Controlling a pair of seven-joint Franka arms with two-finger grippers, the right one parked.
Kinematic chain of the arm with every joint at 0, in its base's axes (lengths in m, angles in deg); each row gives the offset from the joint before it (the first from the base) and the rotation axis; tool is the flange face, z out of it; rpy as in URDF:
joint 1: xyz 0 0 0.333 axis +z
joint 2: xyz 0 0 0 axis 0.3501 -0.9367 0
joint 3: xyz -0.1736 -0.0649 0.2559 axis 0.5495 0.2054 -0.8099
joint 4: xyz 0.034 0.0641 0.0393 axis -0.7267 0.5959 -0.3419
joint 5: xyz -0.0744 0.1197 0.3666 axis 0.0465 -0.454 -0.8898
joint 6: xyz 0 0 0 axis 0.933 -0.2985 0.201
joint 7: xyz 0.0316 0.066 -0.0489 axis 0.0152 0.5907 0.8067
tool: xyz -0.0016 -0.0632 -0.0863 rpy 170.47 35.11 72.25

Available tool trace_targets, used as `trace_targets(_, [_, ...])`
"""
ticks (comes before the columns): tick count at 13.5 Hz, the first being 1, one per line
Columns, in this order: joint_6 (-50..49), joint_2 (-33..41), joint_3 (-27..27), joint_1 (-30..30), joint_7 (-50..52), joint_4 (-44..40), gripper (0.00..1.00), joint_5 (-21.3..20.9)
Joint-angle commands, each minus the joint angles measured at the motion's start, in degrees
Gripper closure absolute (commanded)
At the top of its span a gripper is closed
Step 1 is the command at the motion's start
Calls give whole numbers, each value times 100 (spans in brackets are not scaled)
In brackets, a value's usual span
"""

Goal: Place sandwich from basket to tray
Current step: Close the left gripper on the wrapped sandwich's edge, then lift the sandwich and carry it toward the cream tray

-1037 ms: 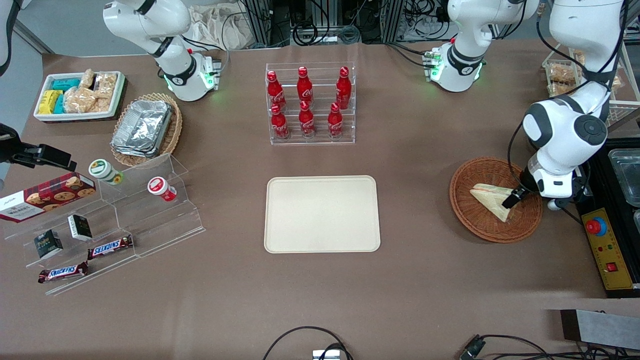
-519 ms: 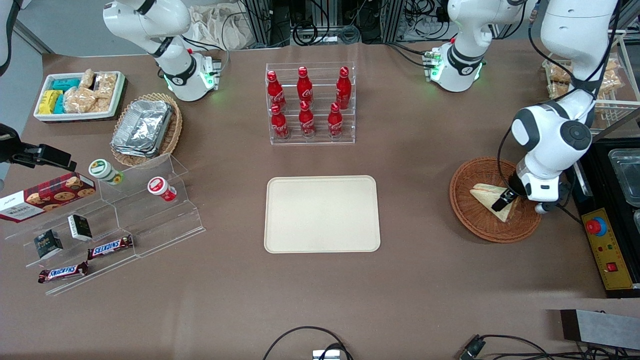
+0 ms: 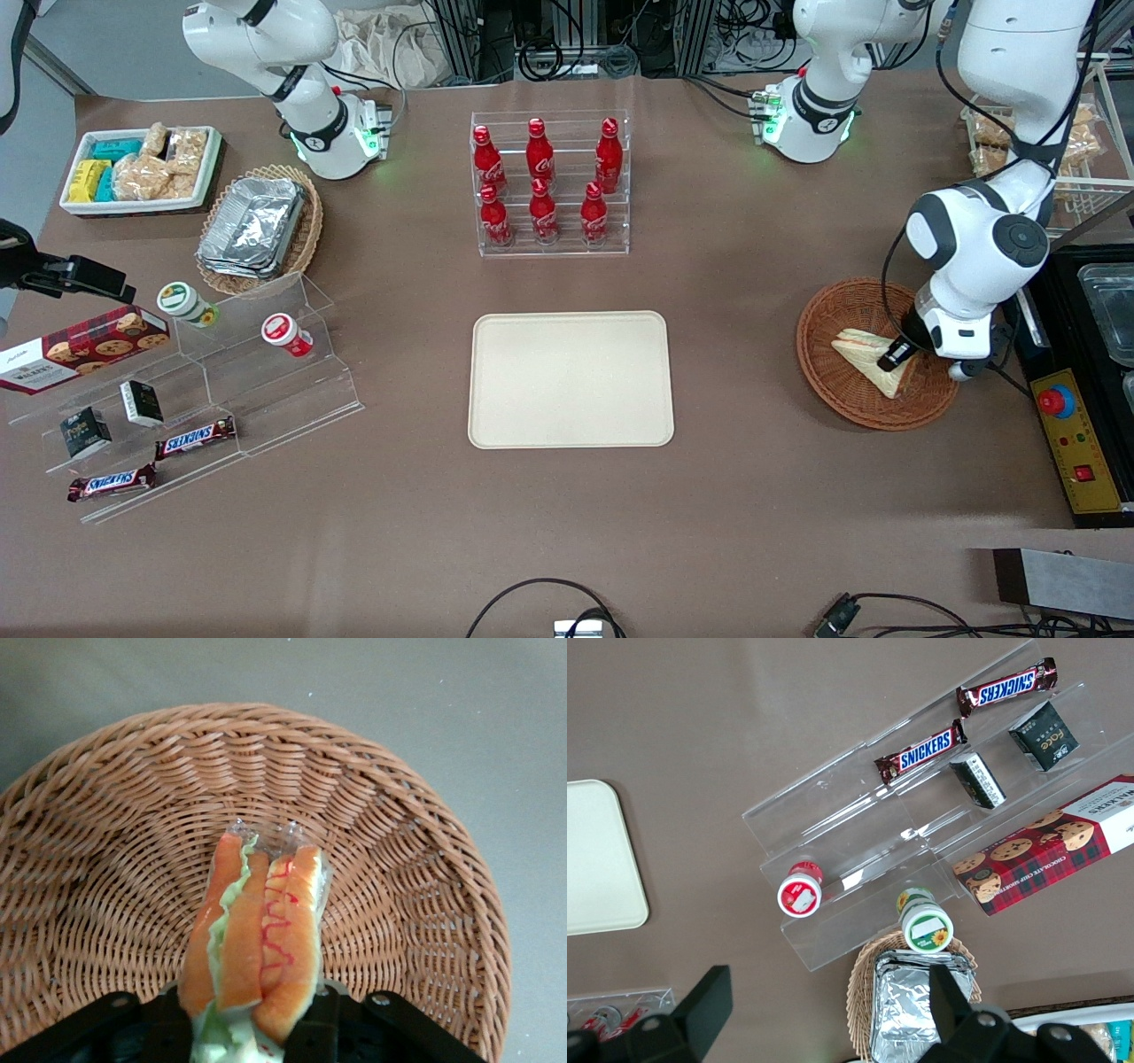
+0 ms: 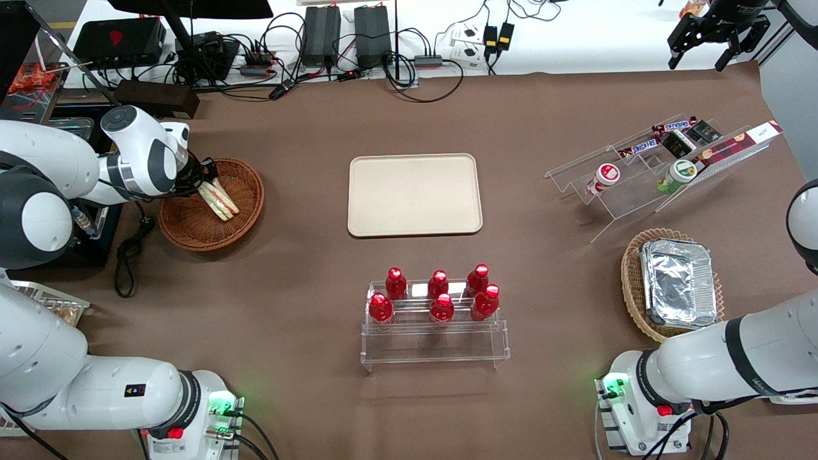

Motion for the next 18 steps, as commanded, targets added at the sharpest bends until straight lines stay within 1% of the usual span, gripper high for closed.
trace_targets(1, [-371,399,-3,-23,-281,-34,71,-8])
trace_targets(3, [-995,881,-12,-15,-615,-52,70,-17])
trace_targets(5, [-1584,1217,6,-23,-695,-218,70,-43])
trace_targets(7, [-2348,1402,233,-32,-661,-612,70,-245])
trace_targets(9, [-3026,1481,427,-32,-634,-1078,70,-281])
trace_targets(10, [-3168,1499,610,-32,-634,-1246,70,-290])
trace_targets(11, [-3195,1473,804,-32,-529,-1343,70,-290])
trace_targets(12, [-3195,1429,1006,-32,-320,-1422,70,-377])
trace_targets(13, [-3195,1368,1217,-32,-161,-1493,70,-691])
trace_targets(14, [-3239,1263,1410,-32,15,-1624,70,-912])
trace_targets(18, [-4099,552,2087,-41,43,-2852,70,-966])
